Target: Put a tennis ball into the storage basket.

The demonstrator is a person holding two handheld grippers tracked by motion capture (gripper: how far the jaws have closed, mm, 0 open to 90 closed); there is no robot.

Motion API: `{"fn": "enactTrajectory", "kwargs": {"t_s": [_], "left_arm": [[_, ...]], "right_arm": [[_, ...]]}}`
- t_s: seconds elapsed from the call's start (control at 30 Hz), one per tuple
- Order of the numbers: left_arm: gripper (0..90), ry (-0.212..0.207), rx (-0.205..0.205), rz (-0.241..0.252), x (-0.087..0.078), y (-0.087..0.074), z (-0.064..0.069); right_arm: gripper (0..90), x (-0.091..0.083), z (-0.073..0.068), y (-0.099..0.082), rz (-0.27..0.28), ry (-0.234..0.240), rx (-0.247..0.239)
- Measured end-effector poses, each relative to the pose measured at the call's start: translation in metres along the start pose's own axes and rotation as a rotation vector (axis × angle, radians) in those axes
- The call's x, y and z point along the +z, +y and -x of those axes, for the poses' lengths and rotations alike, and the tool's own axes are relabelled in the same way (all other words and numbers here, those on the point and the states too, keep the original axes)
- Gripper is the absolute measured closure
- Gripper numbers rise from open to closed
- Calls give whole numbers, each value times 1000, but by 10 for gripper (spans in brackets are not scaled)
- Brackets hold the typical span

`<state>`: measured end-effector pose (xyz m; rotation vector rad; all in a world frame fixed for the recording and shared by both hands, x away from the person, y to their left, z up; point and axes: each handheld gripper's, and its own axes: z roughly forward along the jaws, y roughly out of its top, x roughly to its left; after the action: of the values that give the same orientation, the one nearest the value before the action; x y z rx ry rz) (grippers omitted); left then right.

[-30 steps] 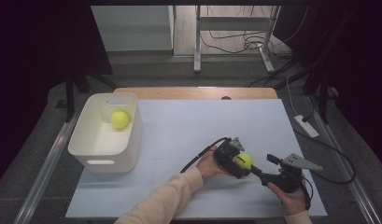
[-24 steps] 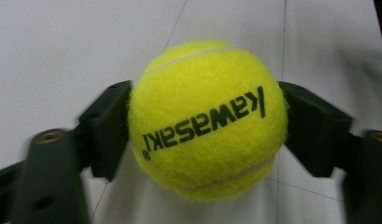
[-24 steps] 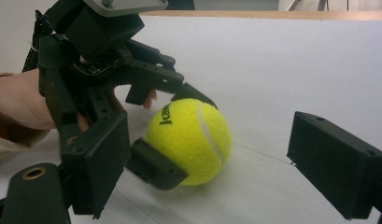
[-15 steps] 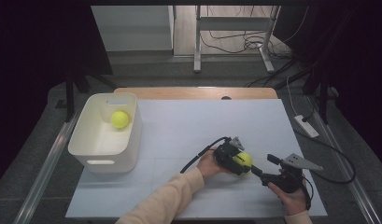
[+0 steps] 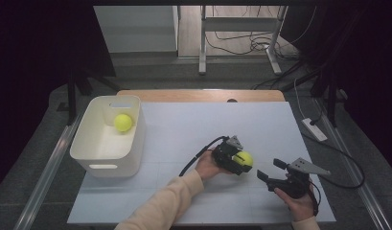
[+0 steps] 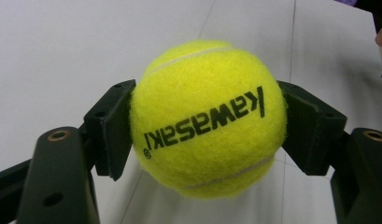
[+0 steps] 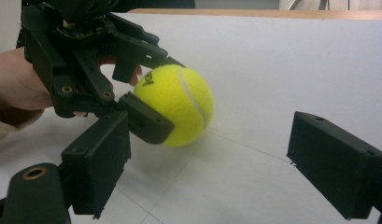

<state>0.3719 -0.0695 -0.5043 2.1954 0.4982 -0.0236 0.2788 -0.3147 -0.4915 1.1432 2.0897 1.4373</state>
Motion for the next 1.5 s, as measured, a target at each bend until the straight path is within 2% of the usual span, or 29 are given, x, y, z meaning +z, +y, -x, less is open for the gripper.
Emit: {"fn": "enactTrajectory", "kwargs": {"t_s": [0.17, 0.77, 1.27, 1.5], "left_arm": [[273, 19, -14, 23, -10, -2, -3], [273, 71, -9, 64, -38, -11, -7], [273, 80, -23, 122, -60, -14, -6], [273, 90, -19, 125, -66, -18, -6]], "right_arm": [[133, 0, 0, 0, -1, -2, 1], [133, 2, 0, -2, -12, 4, -2], [133, 4, 1, -3, -25, 5, 1], [133, 5, 1, -4, -31, 7, -1]]}}
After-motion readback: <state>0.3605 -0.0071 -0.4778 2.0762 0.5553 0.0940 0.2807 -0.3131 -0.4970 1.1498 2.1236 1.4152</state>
